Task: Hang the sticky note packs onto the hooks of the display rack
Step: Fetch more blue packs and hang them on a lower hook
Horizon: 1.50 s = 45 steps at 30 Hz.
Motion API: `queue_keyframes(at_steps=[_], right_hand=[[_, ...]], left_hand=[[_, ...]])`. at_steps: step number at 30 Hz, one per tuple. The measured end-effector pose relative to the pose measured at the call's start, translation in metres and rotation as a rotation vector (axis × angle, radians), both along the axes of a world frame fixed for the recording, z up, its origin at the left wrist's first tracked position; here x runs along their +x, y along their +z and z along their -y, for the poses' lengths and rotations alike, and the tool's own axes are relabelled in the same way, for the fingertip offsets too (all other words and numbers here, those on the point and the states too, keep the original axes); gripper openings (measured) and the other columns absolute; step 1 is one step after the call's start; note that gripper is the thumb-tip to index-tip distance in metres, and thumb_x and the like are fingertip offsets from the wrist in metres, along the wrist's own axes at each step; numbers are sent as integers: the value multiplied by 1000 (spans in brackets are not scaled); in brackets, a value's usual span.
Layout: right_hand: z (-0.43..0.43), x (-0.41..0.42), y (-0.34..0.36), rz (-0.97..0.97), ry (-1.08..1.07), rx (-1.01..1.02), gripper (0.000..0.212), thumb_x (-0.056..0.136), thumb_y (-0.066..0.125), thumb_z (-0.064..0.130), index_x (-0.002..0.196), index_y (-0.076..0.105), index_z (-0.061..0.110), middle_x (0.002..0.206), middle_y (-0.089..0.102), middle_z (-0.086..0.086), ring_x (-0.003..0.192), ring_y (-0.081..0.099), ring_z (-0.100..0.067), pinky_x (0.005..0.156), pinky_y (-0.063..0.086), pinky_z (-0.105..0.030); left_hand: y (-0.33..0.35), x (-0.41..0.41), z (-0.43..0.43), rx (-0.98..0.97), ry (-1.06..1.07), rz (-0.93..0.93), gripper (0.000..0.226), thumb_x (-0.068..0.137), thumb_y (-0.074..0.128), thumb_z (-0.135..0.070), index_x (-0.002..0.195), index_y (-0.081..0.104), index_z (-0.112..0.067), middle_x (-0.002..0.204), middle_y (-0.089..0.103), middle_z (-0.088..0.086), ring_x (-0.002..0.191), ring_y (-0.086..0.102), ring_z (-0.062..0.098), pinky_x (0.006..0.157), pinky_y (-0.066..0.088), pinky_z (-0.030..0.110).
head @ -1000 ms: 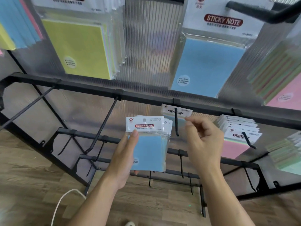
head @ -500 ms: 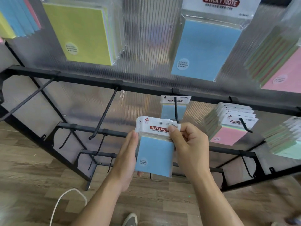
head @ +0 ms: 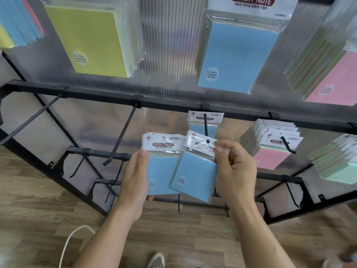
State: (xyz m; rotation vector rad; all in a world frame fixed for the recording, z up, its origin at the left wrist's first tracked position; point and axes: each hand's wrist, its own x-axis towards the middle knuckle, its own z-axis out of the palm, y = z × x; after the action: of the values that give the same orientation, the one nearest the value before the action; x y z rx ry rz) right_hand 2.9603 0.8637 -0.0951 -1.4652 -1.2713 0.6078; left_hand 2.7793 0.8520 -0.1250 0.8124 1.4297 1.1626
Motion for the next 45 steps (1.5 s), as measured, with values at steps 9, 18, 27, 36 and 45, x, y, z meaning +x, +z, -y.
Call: queue_keyframes(at_steps=[9, 18, 27, 36, 45], right_hand=[[-8, 5, -7, 24, 12, -9, 19, 95, 55, 17, 90, 63, 33, 85, 68, 16, 72, 61, 3, 50, 43, -12], [-16, 12, -18, 105, 36, 5, 18, 92, 60, 14, 92, 67, 31, 82, 66, 20, 74, 62, 0, 55, 45, -13], [-43, 10, -16, 225, 45, -18, 25, 96, 51, 9, 112, 69, 17, 93, 69, 7, 77, 58, 8, 63, 38, -3], [-67, 17, -8, 244, 147, -220, 40, 101, 40, 15, 138, 49, 27, 123, 60, -2, 101, 60, -22, 52, 42, -9], [-30, 0, 13, 9, 39, 113, 26, 90, 64, 19, 66, 64, 28, 59, 59, 13, 54, 50, -3, 51, 41, -18]], left_hand=[[-2, -19, -4, -7, 67, -20, 35, 99, 28, -57, 108, 56, -37, 87, 65, 5, 54, 58, 7, 40, 30, 24], [1, -8, -12, -34, 39, -1, 33, 100, 28, -56, 100, 58, -43, 83, 66, 2, 57, 58, 10, 42, 28, 23], [2, -1, -18, -29, -47, 9, 44, 89, 29, -64, 112, 56, -38, 81, 67, 0, 52, 59, 4, 39, 29, 22], [6, 1, -23, -3, -112, 11, 47, 81, 30, -68, 109, 56, -41, 77, 70, -5, 55, 60, 7, 39, 29, 21], [15, 7, -16, 37, -176, 0, 50, 80, 30, -67, 108, 56, -35, 75, 69, -7, 57, 63, 8, 40, 31, 21]])
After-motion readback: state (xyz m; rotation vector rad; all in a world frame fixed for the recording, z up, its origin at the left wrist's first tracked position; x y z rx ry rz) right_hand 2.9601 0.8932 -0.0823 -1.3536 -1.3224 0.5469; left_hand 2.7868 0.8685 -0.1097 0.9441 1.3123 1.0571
